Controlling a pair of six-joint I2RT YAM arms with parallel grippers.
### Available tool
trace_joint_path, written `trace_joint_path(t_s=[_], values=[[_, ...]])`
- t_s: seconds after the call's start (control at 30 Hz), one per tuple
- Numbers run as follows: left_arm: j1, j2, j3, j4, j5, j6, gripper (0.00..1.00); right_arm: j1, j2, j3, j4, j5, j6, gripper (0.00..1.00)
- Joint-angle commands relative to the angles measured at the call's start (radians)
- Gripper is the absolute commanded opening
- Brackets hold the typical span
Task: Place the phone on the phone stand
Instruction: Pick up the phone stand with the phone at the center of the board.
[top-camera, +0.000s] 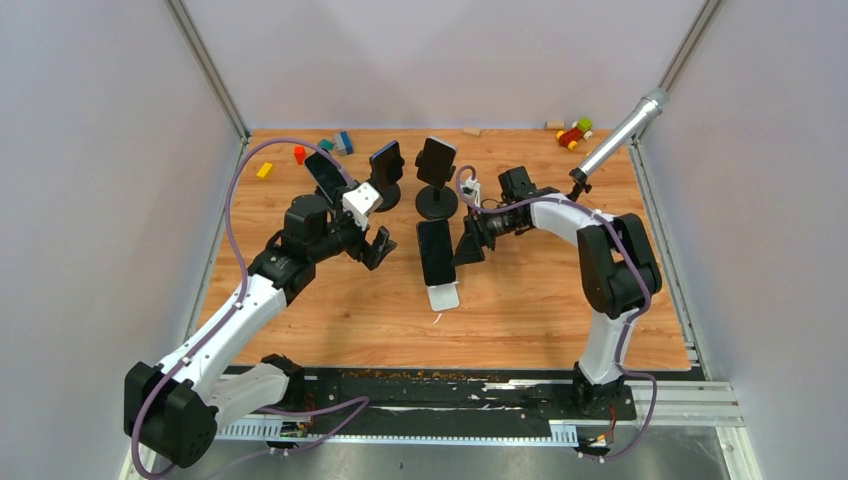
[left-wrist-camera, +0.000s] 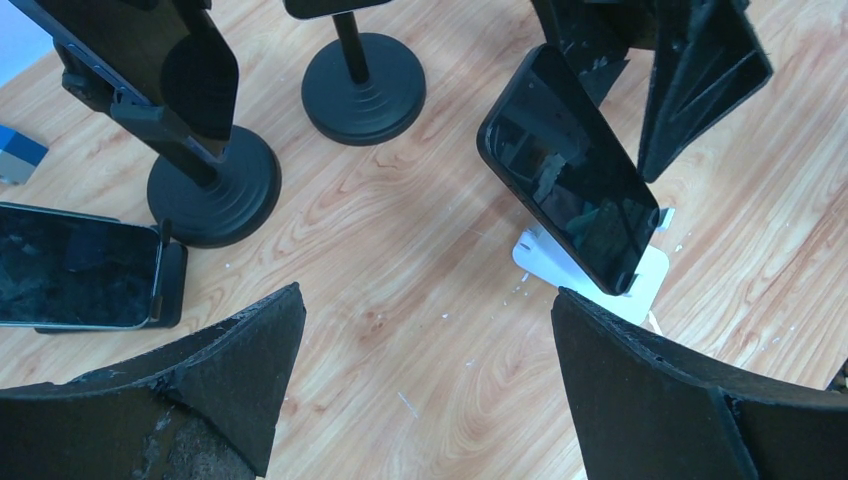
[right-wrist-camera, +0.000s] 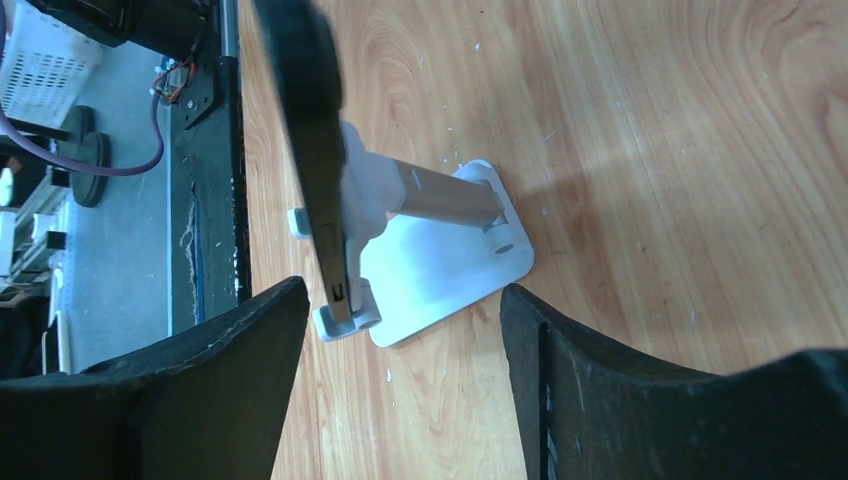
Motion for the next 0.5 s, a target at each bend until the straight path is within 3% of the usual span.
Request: trace_joint_path(t_s=[0.0, 0.47], values=[[0.004, -0.010, 0.000, 0.026, 0.019, 0.015, 1.00, 0.007, 0.054, 0.062, 0.040, -0.126, 0.021, 0.69], [0.004, -0.007, -0.005, 0.030, 0.012, 0.021, 1.00, 0.032, 0.104, 0.096, 0.025, -0.221, 0.030, 0.58]])
